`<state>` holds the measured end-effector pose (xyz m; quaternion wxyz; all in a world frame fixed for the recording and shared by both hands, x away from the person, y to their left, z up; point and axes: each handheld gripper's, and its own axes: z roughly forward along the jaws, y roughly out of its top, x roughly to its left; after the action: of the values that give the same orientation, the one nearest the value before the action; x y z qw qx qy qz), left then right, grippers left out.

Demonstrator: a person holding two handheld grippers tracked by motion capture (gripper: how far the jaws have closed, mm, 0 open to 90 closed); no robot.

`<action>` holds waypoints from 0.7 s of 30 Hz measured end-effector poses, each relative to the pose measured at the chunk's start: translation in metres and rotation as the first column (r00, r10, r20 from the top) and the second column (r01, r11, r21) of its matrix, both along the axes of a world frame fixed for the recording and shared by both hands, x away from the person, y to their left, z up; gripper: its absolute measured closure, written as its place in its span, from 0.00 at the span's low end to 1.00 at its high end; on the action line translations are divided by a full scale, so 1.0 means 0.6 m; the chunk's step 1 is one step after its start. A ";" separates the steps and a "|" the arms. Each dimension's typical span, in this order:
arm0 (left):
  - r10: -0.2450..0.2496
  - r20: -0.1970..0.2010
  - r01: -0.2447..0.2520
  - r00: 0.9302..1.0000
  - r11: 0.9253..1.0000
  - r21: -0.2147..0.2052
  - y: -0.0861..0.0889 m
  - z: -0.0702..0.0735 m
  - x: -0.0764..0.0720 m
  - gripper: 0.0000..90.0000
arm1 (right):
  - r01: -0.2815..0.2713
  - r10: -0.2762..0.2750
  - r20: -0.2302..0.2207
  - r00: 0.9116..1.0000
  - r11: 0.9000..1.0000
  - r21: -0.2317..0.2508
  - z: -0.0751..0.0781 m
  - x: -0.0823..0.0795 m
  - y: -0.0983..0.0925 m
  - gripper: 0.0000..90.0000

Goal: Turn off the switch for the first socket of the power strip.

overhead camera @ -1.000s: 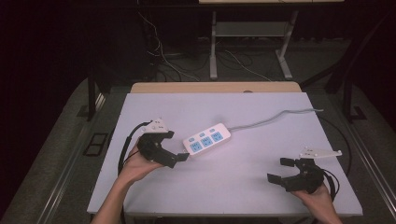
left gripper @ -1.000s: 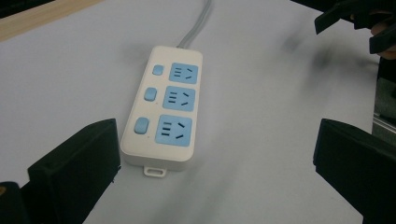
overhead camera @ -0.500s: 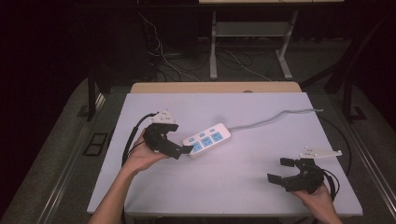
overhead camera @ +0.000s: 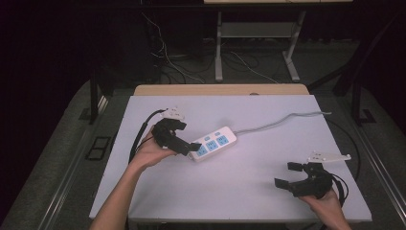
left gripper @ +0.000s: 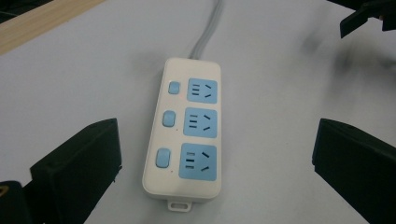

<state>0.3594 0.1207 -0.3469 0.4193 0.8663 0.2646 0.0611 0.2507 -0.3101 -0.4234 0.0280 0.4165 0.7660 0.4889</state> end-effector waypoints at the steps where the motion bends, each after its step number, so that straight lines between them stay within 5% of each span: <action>1: -0.003 -0.002 0.003 1.000 1.000 -0.001 -0.002 0.000 0.003 0.00 | 0.000 0.000 0.000 1.000 1.000 0.000 0.000 0.000 0.000 0.00; 21: -0.017 -0.030 0.018 0.999 0.999 0.048 -0.028 -0.005 0.057 0.02 | -0.001 0.001 -0.011 1.000 1.000 0.001 -0.001 0.000 -0.002 0.00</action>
<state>0.3937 0.1037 -0.3497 0.3946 0.8793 0.2616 0.0509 0.2509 -0.3113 -0.4239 0.0235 0.4189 0.7661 0.4869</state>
